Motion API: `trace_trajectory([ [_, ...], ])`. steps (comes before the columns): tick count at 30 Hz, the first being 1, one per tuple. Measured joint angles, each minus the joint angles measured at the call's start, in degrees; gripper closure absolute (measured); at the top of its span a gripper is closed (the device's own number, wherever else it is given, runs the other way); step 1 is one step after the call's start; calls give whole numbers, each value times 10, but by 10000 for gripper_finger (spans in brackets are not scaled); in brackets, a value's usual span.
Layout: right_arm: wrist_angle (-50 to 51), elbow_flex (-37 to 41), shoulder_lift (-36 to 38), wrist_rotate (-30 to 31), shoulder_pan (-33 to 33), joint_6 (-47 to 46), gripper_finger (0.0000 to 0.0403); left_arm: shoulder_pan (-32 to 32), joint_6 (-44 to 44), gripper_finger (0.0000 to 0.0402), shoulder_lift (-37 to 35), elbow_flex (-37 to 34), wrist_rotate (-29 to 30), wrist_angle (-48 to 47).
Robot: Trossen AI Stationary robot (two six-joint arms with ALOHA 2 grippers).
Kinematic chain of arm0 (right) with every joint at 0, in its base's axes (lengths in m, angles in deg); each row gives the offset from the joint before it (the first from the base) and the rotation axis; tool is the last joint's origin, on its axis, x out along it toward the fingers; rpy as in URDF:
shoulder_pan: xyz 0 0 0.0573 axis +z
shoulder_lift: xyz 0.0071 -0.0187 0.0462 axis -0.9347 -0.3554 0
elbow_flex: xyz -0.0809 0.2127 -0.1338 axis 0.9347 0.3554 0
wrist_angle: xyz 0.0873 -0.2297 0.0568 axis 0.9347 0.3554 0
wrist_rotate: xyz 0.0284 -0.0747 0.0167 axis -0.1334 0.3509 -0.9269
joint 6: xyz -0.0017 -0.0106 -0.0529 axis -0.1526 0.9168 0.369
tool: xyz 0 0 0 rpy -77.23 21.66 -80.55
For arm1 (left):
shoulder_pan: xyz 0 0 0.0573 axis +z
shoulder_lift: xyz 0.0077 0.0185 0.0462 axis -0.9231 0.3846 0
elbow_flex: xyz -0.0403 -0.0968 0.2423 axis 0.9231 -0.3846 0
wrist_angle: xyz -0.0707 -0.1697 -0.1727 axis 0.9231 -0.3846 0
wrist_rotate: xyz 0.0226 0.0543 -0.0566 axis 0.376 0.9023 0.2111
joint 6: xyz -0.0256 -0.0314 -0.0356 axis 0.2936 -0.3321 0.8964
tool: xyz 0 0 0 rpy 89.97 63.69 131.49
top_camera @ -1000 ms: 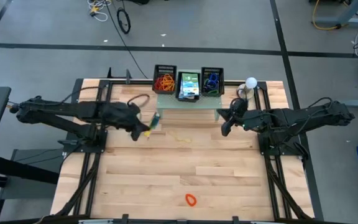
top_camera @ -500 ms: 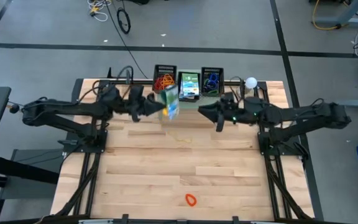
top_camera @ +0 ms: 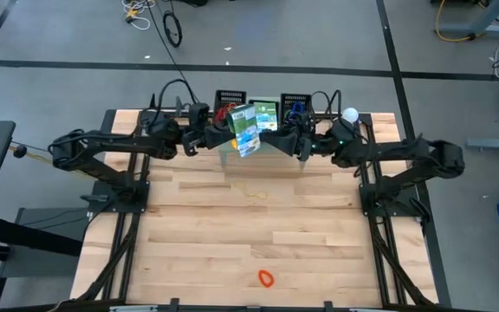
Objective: Pick & Place Office Desk Supplies
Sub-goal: Put the crayon box on the middle black bin on the shelf
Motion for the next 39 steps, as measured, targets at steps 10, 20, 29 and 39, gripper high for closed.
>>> trace_trajectory([
  [10, -165, -10, -75, -33, -11, -85, 182, 0, -9, 397, 13, 19, 5, 28],
  [20, -20, -118, -91, -61, -10, -7, 146, -1, 3, 397, 11, 19, 8, 38],
  [29, 7, -139, -90, -74, -18, 18, 170, -1, 9, 397, 12, 20, 6, 67],
  [39, 6, -144, -90, -86, -19, 32, 122, -1, 12, 397, 12, 20, -1, 69],
])
